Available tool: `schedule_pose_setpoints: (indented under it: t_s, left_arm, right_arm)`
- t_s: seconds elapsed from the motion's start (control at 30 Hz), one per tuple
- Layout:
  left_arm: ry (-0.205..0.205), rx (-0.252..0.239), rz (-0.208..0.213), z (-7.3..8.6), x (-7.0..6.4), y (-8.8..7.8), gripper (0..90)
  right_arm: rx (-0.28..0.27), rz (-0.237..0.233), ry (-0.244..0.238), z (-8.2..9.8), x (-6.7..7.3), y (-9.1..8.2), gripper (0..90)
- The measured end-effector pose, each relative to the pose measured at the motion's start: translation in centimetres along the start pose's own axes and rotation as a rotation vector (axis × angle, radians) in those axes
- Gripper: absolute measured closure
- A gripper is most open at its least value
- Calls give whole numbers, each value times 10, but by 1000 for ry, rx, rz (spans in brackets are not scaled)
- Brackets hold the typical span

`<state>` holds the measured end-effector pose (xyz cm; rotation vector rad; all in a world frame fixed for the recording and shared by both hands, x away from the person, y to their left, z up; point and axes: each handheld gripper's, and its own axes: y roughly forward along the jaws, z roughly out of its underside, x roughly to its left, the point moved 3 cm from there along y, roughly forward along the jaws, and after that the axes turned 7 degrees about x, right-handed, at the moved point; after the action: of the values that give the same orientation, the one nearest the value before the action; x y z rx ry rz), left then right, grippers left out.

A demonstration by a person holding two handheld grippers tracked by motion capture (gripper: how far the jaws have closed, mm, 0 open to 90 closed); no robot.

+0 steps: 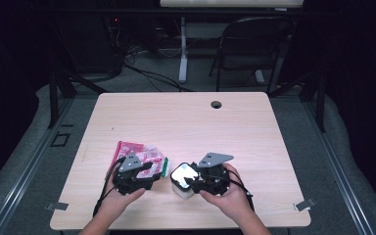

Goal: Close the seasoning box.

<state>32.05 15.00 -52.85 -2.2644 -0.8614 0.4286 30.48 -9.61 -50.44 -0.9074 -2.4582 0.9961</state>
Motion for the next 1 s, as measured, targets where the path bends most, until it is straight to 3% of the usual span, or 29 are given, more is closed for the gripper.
schedule_pose_setpoints:
  t_s: [0.47,0.7,1.0]
  left_arm:
    - [-112,-56,-57,4,33,-18,457]
    - [-163,-49,-100,14,51,-19,456]
    - [-213,-21,-161,27,73,-18,455]
  right_arm:
    - [-33,66,105,7,-36,-11,444]
    - [-35,98,131,12,-45,-8,440]
    - [15,109,213,26,-63,2,434]
